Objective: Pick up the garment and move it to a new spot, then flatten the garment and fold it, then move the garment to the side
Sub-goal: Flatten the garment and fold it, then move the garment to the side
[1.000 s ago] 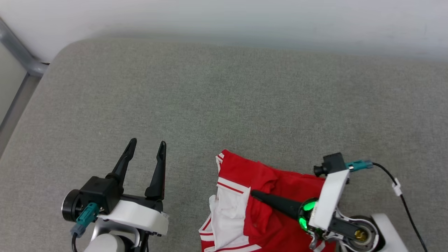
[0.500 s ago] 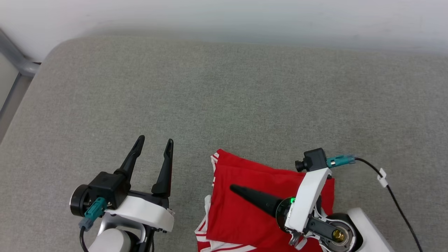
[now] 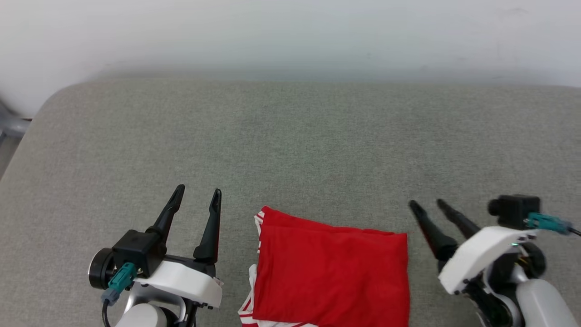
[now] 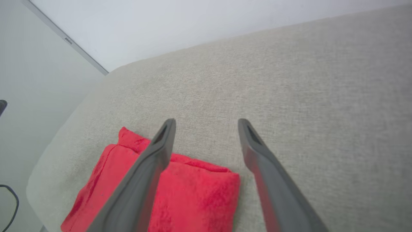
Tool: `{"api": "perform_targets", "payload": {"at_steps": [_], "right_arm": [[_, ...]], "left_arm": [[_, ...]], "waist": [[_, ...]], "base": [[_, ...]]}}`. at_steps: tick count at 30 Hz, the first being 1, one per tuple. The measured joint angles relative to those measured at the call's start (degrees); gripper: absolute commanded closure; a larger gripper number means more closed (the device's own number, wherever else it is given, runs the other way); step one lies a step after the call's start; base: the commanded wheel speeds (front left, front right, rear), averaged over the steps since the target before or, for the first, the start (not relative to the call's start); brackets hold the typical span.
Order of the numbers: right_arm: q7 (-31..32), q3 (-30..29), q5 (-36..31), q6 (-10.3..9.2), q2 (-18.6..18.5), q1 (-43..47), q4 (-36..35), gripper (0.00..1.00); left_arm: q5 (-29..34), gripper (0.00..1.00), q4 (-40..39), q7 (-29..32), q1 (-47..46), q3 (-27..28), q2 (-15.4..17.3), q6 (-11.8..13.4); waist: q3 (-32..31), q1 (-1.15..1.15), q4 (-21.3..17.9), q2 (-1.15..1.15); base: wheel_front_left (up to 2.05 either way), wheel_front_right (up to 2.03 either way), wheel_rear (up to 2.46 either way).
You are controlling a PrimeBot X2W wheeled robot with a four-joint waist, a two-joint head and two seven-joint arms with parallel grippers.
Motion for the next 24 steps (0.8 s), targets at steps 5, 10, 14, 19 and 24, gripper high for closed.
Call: {"api": "perform_targets", "payload": {"at_steps": [5,10,14,19,24], "right_arm": [[-1.23,-10.27,-12.07,0.0,2.01,4.35,-5.65,0.0],[-5.23,-15.78,-20.95,-0.01,3.96,7.9,-12.68,0.0],[-8.17,-16.31,-24.7,0.0,5.03,11.08,-15.36,0.0],[-9.44,-15.37,-26.26,0.0,5.88,14.41,-17.49,0.0],[-9.88,-14.07,-26.65,0.0,6.28,15.73,-19.47,0.0]], "left_arm": [[-0.07,0.0,-0.08,-0.01,1.09,0.85,0.43,0.57],[-0.35,0.0,-0.24,-0.09,2.61,1.82,0.54,1.33],[-0.9,0.0,-0.12,-0.09,4.24,2.75,0.38,1.83],[-0.19,0.0,-0.13,-0.09,6.52,3.82,0.25,2.22],[1.18,0.0,0.07,-0.09,7.75,4.7,-0.46,2.13]], "waist": [[-1.52,0.0,-1.45,0.0],[-3.29,0.0,-2.5,0.0],[-4.92,0.0,-3.05,0.0],[-6.77,0.0,-3.48,0.0],[-7.47,0.0,-3.79,0.0]], "base": [[0.0,0.0,0.0],[0.0,0.0,0.0],[0.0,0.0,0.0],[0.0,0.0,0.0],[0.0,0.0,0.0]]}}
